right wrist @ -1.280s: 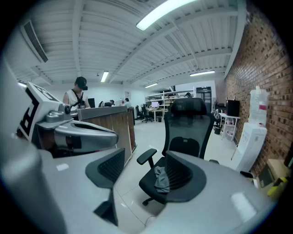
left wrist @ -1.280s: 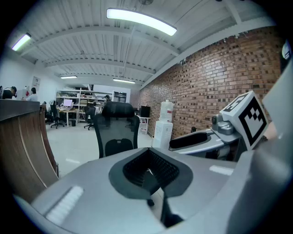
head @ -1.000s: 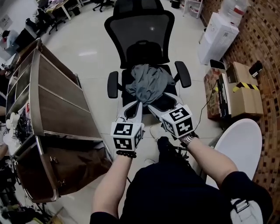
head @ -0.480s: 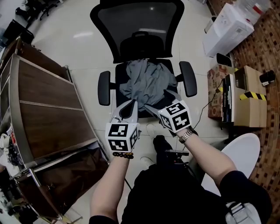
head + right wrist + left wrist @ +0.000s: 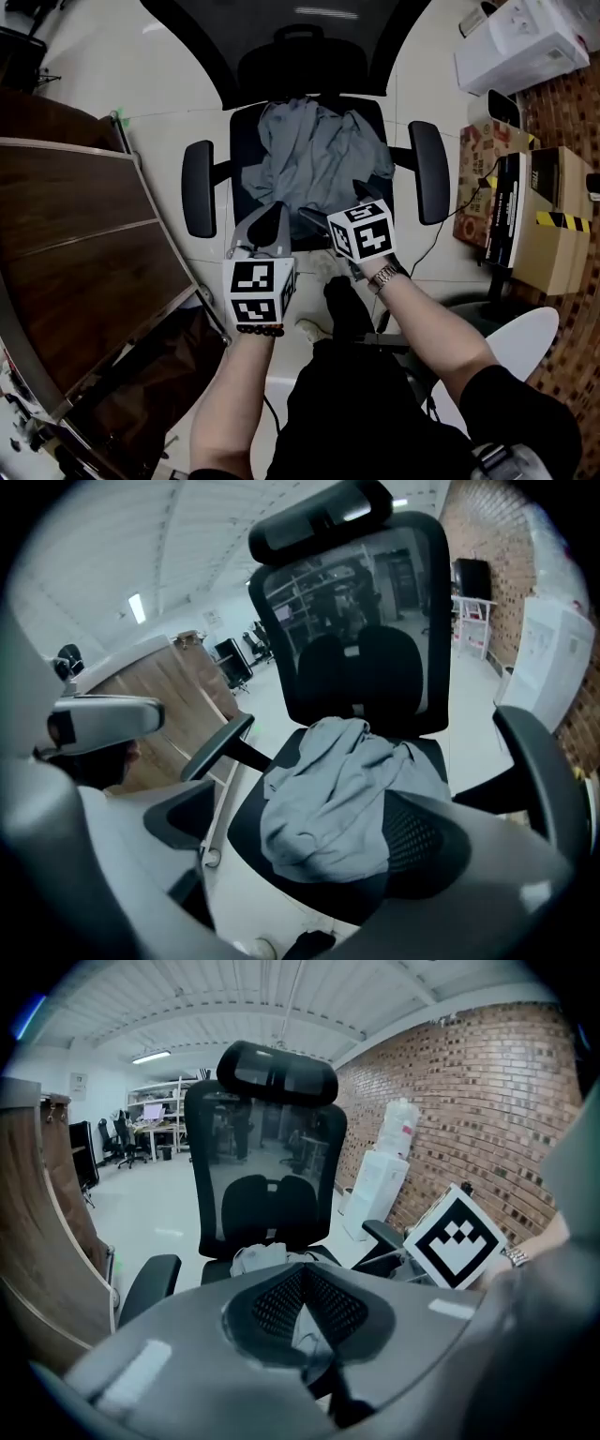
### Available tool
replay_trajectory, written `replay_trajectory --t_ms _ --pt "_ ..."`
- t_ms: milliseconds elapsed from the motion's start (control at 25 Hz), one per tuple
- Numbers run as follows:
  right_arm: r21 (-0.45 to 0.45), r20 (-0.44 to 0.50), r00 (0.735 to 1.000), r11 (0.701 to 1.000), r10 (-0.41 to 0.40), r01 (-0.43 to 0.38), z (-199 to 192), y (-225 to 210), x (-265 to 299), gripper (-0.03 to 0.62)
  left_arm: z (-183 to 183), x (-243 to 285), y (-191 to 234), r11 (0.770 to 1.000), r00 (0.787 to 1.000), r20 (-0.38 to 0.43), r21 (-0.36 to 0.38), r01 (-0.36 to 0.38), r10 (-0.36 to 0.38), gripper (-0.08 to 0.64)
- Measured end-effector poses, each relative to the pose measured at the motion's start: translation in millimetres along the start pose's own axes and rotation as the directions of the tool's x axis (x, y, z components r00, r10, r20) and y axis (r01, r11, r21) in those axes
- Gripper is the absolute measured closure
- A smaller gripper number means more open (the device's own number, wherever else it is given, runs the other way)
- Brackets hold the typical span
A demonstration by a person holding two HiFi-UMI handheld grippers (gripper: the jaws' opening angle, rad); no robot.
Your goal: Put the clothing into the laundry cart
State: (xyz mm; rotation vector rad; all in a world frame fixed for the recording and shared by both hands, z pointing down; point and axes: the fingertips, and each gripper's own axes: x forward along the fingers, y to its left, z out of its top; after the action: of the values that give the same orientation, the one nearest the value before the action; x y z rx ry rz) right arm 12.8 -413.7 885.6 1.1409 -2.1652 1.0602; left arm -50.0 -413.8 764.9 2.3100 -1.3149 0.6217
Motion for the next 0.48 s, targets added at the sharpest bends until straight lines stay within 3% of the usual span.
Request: replay_trajectory --t_ms 480 --pt "0.116 -0.167 0.985 0.991 -0.048 0.068 -54 -77 133 0.005 -54 98 45 0.997 0.997 -0.068 -0.068 -0.040 0.035 0.557"
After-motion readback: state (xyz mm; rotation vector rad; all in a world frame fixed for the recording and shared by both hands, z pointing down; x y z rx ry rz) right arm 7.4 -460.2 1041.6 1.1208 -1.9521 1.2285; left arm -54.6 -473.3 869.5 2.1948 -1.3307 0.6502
